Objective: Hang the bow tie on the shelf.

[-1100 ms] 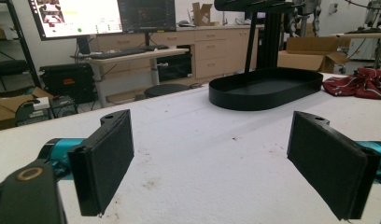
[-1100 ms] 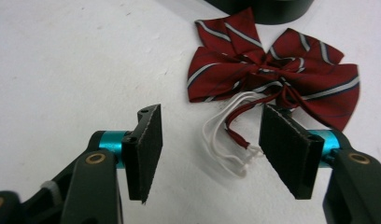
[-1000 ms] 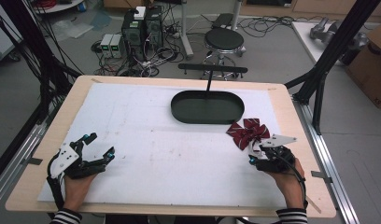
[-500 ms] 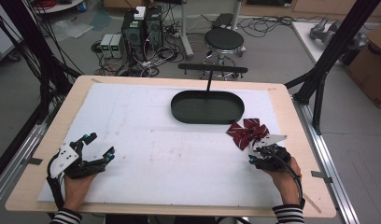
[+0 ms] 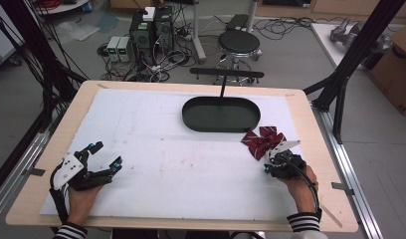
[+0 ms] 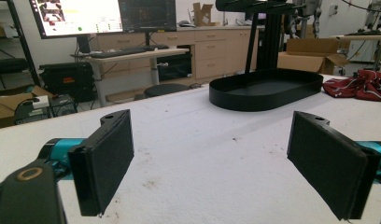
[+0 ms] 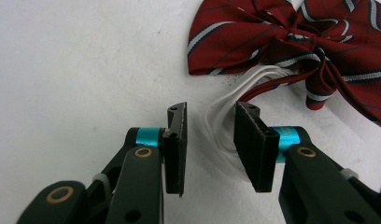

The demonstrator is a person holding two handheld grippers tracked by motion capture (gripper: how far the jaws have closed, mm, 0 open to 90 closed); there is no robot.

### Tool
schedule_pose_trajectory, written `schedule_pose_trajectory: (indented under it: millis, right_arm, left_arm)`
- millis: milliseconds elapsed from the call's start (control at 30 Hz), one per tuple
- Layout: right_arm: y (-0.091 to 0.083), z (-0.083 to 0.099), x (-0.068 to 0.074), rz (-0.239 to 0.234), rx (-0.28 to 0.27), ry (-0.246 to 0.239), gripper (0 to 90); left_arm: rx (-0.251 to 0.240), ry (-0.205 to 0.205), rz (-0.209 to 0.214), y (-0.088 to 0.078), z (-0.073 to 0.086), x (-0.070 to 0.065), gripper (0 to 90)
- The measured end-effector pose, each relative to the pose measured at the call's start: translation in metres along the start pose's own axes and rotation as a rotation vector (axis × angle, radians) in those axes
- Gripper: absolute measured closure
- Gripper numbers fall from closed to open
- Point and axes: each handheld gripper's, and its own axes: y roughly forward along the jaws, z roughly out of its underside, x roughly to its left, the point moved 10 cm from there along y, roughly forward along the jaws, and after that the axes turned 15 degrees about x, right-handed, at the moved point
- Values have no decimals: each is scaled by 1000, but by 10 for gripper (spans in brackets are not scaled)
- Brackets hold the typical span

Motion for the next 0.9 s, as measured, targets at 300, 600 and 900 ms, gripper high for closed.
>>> schedule_pose_trajectory:
  millis: [300, 600, 900]
  right_arm:
    - [3, -1, 0, 31, 39, 3, 666]
    - [6, -2, -2, 43, 64, 17, 725]
    - [6, -3, 1, 55, 80, -4, 758]
  left_arm:
    - [1, 0, 1, 0, 0, 0, 150]
    - [2, 2, 0, 0, 0, 0, 150]
    - [2, 3, 0, 0, 0, 0, 150]
